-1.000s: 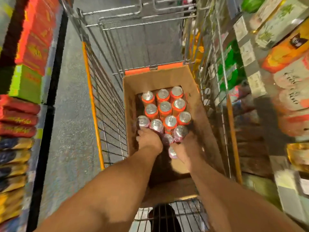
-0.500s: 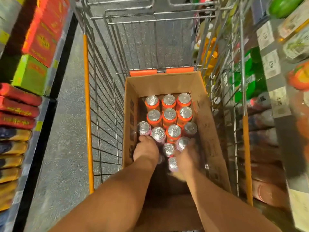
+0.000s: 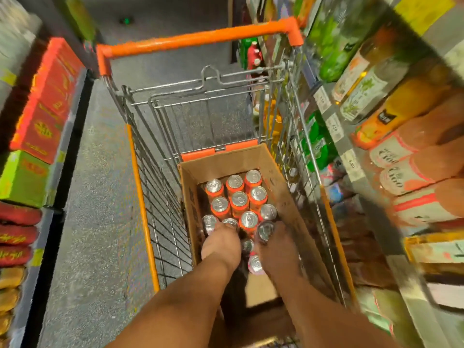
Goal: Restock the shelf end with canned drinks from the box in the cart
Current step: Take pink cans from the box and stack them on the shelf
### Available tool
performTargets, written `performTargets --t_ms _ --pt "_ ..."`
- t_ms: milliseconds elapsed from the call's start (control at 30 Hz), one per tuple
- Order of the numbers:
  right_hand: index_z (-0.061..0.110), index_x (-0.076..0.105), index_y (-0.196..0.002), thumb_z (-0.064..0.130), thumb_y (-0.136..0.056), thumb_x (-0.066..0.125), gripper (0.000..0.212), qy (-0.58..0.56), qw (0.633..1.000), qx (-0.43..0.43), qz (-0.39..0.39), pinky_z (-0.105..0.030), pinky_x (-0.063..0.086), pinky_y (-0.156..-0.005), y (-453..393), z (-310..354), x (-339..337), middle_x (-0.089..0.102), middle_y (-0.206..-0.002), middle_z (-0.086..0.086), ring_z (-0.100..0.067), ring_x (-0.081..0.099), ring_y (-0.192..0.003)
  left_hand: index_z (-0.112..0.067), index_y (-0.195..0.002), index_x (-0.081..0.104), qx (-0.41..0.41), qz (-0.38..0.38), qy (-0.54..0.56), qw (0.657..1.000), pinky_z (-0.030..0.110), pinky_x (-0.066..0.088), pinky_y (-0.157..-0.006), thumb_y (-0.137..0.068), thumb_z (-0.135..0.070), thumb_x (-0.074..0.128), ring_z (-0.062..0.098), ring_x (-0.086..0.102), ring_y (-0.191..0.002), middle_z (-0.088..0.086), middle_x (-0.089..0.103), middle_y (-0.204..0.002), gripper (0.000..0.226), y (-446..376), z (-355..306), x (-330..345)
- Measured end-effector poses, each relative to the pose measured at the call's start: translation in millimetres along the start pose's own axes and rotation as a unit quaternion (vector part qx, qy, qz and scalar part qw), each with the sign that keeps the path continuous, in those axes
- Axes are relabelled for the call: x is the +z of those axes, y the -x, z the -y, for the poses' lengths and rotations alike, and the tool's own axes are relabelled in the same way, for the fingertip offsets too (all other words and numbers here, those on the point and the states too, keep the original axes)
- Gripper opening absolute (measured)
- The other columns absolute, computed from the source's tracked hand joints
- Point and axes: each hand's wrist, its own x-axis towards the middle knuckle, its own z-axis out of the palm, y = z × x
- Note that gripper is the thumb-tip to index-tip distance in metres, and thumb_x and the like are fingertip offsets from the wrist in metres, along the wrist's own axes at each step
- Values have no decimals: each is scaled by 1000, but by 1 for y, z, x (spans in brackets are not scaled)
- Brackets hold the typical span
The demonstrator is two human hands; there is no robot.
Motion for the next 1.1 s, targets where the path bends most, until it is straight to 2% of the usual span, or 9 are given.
performTargets --t_ms 100,200,267,333,433,533,833,967,1100 --pt "3 56 -115 26 -74 82 54 -43 998 30 -42 -35 53 -76 16 19 -24 62 -104 -18 -37 64 -94 -14 -127 57 55 -60 29 996 39 52 -88 -89 -9 51 29 60 -117 8 53 -131 39 17 15 -26" --pt "10 54 -124 35 -87 65 46 -56 994 92 -29 -36 46 -92 36 42 -60 58 -117 -11 -31 57 -110 -16 -120 55 126 -103 0 987 37 55 -80 -79 -19 63 27 66 -106 5 56 -121 42 43 28 -63" --pt "12 68 -105 28 -86 62 26 -22 996 79 -26 -38 52 -78 54 60 -80 61 -101 -13 -32 61 -93 -17 -116 55 158 -118 -4 980 39 55 -80 -74 -24 65 27 68 -102 4 60 -115 44 62 32 -86" --pt "13 68 -82 26 -83 58 17 -9 988 115 -99 -34 49 -58 72 76 -101 58 -80 -11 -30 59 -69 -19 -111 61 191 -140 -24 971 38 55 -80 -70 -31 65 27 67 -103 3 62 -113 42 81 34 -108" --pt "14 53 -109 39 -76 65 43 -87 954 219 -185 -35 47 -73 94 97 -141 58 -101 -7 -31 61 -92 -20 -109 60 262 -193 -28 945 36 54 -82 -69 -40 63 26 62 -106 3 59 -114 45 111 30 -134" --pt "14 48 -111 35 -69 68 51 -105 936 233 -242 -37 47 -77 115 103 -171 55 -104 -5 -31 59 -98 -20 -107 57 330 -229 -33 915 34 51 -81 -67 -48 64 24 59 -106 1 57 -111 49 143 20 -157" --pt "15 51 -112 31 -69 66 48 -98 865 289 -398 -34 46 -77 204 97 -278 54 -103 -3 -28 58 -97 -15 -127 45 499 -201 35 842 38 51 -93 -70 -56 63 28 58 -111 5 48 -121 72 257 -39 -202" --pt "17 54 -105 37 -70 68 43 -89 838 305 -445 -34 47 -76 259 91 -328 55 -101 -2 -26 56 -97 -18 -118 44 563 -222 61 794 40 51 -89 -66 -61 61 29 58 -109 4 50 -117 70 322 -66 -220" --pt "16 49 -116 34 -72 67 51 -63 799 302 -517 -36 47 -82 320 86 -373 55 -106 -5 -28 55 -102 -24 -112 44 630 -202 119 740 38 53 -84 -57 -63 61 26 61 -104 1 56 -112 70 390 -95 -232"
